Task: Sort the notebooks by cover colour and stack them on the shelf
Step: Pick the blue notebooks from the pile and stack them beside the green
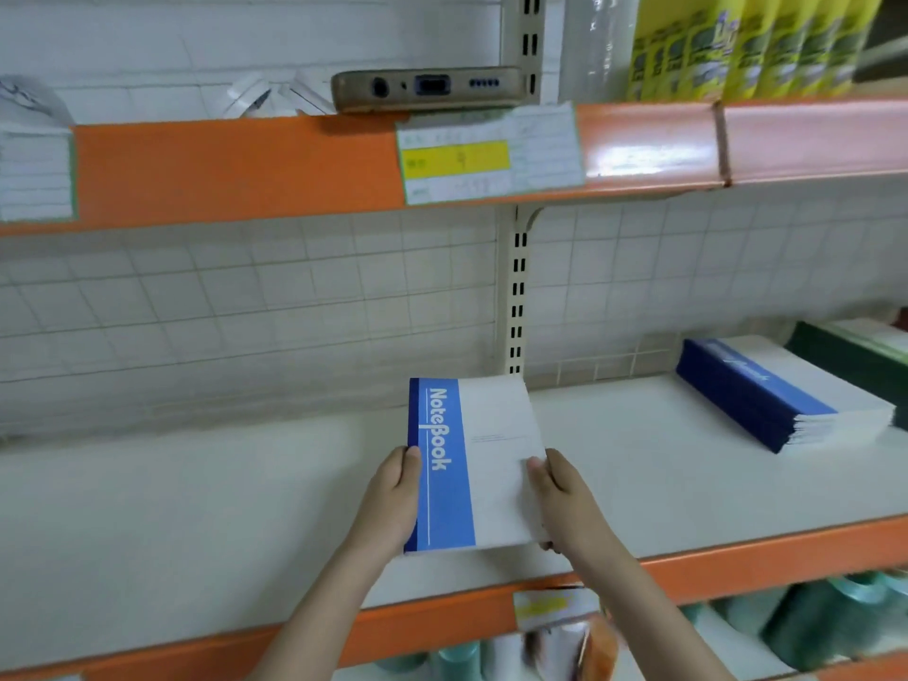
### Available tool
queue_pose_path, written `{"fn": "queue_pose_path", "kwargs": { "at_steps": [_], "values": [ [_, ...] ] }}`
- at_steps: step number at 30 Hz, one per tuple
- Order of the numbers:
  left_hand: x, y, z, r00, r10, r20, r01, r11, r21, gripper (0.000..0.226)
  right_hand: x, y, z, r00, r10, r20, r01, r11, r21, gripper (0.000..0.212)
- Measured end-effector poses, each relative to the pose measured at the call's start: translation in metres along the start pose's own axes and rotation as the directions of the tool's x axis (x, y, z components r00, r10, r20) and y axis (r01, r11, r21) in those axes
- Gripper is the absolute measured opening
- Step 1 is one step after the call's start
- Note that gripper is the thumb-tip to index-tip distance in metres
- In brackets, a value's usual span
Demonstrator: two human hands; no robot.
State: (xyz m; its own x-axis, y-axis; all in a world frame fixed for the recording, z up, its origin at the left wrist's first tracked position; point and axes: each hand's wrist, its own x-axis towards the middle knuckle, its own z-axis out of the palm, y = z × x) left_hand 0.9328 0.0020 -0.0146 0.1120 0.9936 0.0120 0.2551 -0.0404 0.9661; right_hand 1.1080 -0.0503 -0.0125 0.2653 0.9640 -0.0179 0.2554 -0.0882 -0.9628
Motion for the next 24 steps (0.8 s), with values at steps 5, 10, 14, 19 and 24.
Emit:
{"fn": "queue_pose_path", "kwargs": {
  "at_steps": [5,10,14,19,24],
  "values": [
    [-0.003,0.017,0.062,0.999,-0.038,0.001,0.038,0.999,-0.01,0.034,0.009,0.012,-0.063,1.0,0.006,-0.003,-0.006,1.0,0.0,0.024],
    [-0.003,0.042,0.139,0.999,-0.045,0.03,0.046,0.999,-0.019,0.036,0.018,0.026,-0.141,1.0,0.022,-0.018,-0.022,0.999,-0.045,0.026],
    [-0.003,0.061,0.2,0.997,-0.04,0.065,0.043,0.998,-0.048,0.035,0.023,0.037,-0.203,0.998,0.031,-0.06,-0.034,0.998,-0.051,0.026],
    [-0.002,0.08,0.271,0.996,-0.018,0.089,0.025,0.997,-0.07,0.032,0.026,0.053,-0.273,0.993,0.03,-0.115,-0.037,0.997,-0.061,0.028],
    [-0.001,0.091,0.306,0.995,-0.003,0.1,0.011,0.997,-0.072,0.033,0.029,0.062,-0.308,0.991,0.058,-0.118,-0.065,0.997,-0.051,0.025]
  ]
}}
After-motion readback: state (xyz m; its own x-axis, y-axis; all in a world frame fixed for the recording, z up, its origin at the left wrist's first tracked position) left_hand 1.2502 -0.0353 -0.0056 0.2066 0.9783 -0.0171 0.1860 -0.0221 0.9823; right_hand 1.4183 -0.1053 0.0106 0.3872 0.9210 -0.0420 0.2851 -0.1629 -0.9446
